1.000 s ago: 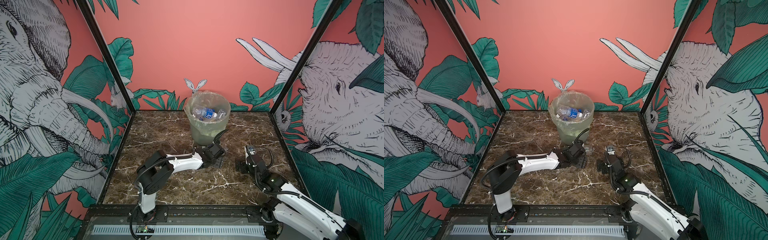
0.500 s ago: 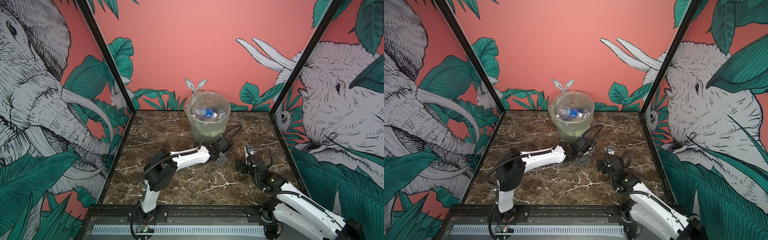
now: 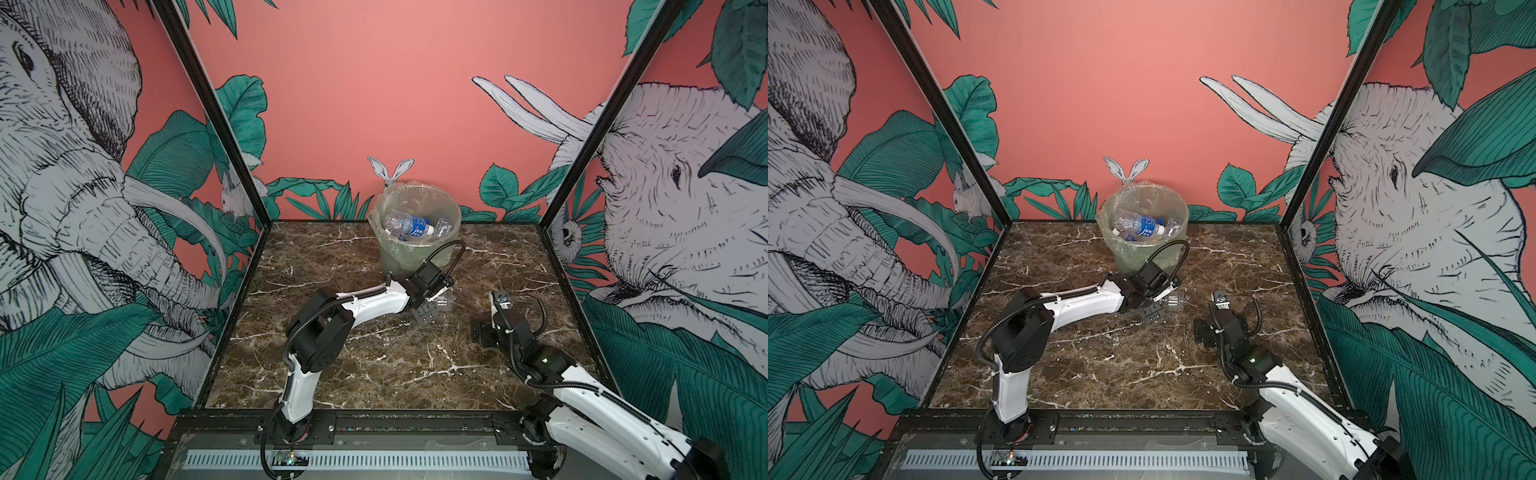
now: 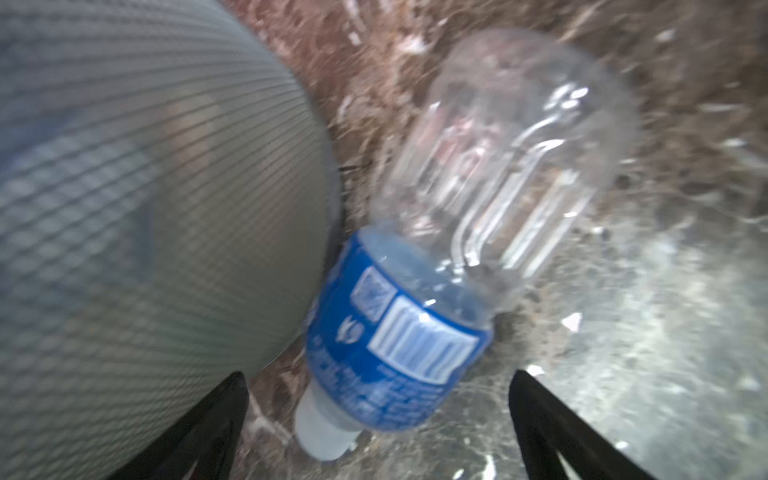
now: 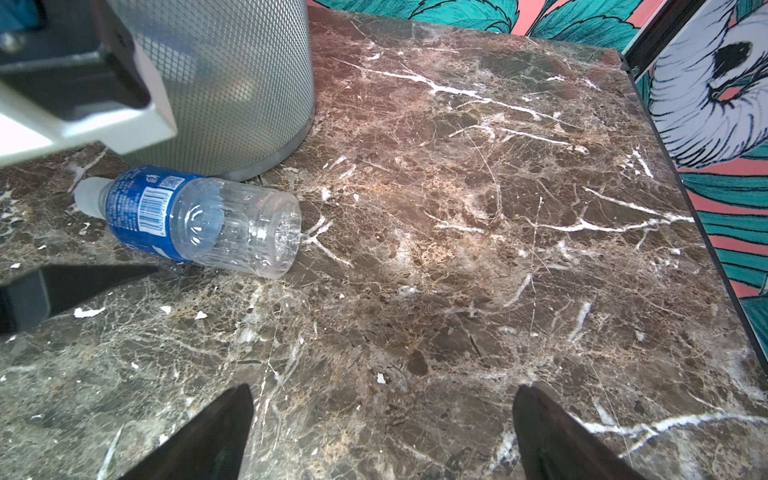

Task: Throw the plastic bottles in the bin
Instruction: 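Close the left gripper around the white-capped bottle and lift it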

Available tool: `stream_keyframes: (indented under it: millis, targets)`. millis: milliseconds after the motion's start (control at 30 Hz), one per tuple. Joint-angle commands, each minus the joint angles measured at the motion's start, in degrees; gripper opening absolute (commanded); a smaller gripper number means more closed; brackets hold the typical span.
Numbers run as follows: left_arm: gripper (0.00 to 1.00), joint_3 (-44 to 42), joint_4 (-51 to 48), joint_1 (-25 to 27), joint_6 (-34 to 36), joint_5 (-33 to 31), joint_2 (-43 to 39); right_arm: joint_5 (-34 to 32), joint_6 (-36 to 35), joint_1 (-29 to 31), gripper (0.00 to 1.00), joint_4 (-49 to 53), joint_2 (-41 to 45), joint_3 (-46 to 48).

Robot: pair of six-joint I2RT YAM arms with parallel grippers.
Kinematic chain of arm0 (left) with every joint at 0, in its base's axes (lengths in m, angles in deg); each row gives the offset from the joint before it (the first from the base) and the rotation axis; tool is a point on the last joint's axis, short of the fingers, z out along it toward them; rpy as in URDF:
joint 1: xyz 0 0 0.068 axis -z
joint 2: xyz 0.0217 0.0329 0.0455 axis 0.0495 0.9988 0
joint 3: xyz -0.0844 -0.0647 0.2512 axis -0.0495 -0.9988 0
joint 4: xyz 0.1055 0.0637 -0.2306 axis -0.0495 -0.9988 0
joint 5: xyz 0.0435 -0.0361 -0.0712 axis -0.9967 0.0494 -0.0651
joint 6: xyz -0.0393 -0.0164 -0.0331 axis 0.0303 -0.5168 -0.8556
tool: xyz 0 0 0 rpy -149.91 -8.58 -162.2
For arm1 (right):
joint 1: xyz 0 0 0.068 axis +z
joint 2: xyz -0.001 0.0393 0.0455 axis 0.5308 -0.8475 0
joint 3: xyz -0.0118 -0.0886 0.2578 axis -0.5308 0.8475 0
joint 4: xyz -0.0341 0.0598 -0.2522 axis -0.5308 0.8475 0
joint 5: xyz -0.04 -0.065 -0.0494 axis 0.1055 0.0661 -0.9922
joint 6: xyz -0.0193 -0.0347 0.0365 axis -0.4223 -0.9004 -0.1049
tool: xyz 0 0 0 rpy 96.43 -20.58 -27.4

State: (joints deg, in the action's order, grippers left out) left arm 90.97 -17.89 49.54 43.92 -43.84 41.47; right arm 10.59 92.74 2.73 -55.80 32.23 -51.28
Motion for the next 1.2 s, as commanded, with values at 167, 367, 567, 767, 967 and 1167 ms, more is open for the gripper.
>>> stream_keyframes:
  millis: [167,367,567,767,967,1167]
  targets:
    - [0.97,-1.6,2.2,1.6,2.7,5.2,0.5,-0.5,0.8,-0.3,0.99,-1.8,-0.2,-0.2]
    - [0.94,-1.7,1.9,2.9,2.9,8.4,1.7,-1.1,0.9,-0.3,0.99,-1.5,0.3,-0.2]
    - [0.92,-0.9,1.4,3.6,2.3,8.1,2.2,-1.1,0.9,-0.4,0.99,-1.5,0.5,-0.2]
    - [0.86,1.7,0.7,4.0,-1.1,10.1,3.8,-1.1,0.9,-0.4,0.99,-1.5,0.2,-0.3]
    - [0.79,2.4,0.1,4.0,-7.1,17.6,4.2,-1.2,0.9,-0.4,0.99,-1.5,0.0,-0.3]
    - [0.74,3.2,-1.8,4.0,-7.9,18.4,5.7,-1.2,1.0,-0.4,0.99,-1.5,0.0,-0.3]
